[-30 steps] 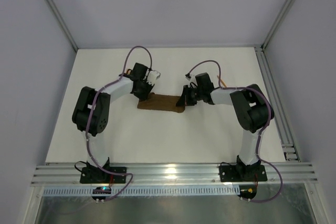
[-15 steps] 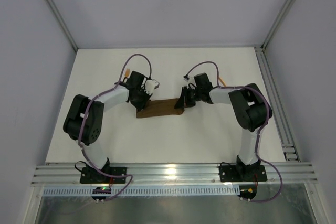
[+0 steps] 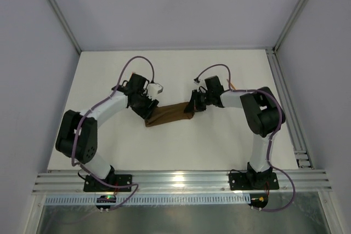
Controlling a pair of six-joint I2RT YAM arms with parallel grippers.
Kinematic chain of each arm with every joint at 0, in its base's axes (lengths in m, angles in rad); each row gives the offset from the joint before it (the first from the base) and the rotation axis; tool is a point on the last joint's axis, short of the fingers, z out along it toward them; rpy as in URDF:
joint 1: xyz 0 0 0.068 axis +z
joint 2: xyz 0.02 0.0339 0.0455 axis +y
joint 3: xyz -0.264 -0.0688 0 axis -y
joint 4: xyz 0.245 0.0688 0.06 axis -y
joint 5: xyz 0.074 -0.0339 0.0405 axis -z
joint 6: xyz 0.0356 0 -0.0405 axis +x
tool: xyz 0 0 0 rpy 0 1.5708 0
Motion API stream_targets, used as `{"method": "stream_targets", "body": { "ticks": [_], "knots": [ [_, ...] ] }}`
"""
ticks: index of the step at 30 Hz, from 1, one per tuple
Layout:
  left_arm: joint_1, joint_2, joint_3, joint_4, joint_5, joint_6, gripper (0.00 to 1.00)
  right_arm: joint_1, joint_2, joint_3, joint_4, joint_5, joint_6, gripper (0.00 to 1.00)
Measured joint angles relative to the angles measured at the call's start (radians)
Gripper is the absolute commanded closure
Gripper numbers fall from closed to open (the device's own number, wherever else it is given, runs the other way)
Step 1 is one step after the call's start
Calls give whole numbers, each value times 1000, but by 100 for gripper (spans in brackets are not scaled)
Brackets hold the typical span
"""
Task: Fold the napkin into a case and place the utensils inside
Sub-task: Smooth out the smaller rectangle-folded napkin at the center of the board.
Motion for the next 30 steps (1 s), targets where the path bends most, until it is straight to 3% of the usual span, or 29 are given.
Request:
{"method": "stream_targets", "body": {
  "ticks": [6, 11, 19, 22, 23, 30],
  "knots": [
    [5, -136, 71, -71, 8, 4, 30, -16, 0, 1, -13, -8, -14, 97],
    [-17, -138, 107, -80, 43, 47, 20, -16, 3, 13, -31, -10, -23, 97],
    [-148, -19, 36, -58, -19, 152, 22, -16, 8, 26, -53, -10, -38, 97],
    [-157, 6, 28, -45, -43, 171, 38, -16, 8, 27, -54, -10, -39, 96],
    [-156, 10, 28, -37, -49, 175, 52, -16, 8, 27, -55, -10, -39, 96],
    [-154, 11, 14, 20, -91, 175, 88, -16, 8, 28, -57, -10, -51, 94]
  ]
}}
